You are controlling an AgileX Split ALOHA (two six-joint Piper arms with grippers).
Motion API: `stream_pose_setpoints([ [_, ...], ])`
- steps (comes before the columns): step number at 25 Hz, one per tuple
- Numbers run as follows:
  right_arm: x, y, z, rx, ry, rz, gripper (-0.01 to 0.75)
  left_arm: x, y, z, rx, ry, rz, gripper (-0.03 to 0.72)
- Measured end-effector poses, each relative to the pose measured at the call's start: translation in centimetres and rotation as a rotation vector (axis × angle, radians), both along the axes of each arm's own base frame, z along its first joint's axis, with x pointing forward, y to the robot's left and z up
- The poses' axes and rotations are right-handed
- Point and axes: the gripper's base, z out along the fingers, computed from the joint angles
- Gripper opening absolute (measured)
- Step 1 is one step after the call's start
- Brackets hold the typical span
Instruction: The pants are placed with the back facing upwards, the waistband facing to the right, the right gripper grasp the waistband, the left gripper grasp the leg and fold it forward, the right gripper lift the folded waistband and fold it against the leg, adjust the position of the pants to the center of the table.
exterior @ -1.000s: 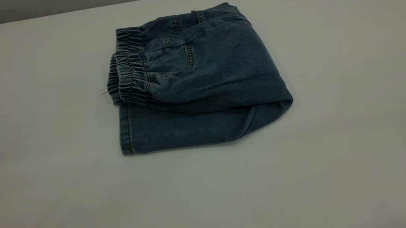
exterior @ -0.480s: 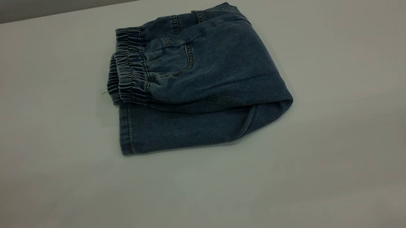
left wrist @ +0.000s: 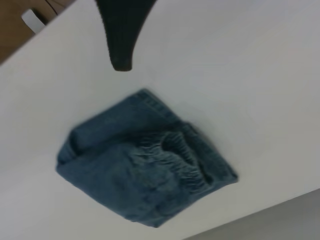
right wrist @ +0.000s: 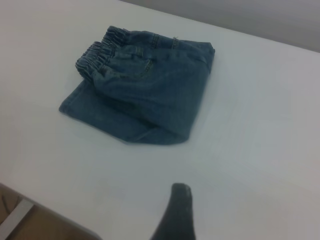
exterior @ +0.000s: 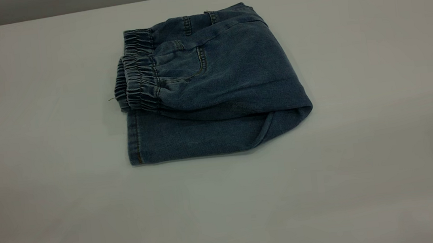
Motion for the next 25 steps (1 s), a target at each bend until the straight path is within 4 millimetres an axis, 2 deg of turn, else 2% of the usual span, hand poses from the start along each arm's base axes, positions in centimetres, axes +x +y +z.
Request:
stream_pose_setpoints([
  [16, -0.02, 0.03, -0.01, 0.002, 0.002, 0.002, 0.593, -0.13, -0.13, 0.05, 0.009, -0.008, -0.011, 0.538],
  [20, -0.02, 0.04, -0.01, 0.003, 0.003, 0.001, 0.593, -0.19, -0.18, 0.05, 0.01, -0.007, 0.119, 0.538],
  [25, 0.09, 0.12, -0.01, 0.002, 0.002, -0.058, 0.593, -0.29, -0.3, 0.05, 0.009, -0.005, 0.361, 0.538],
])
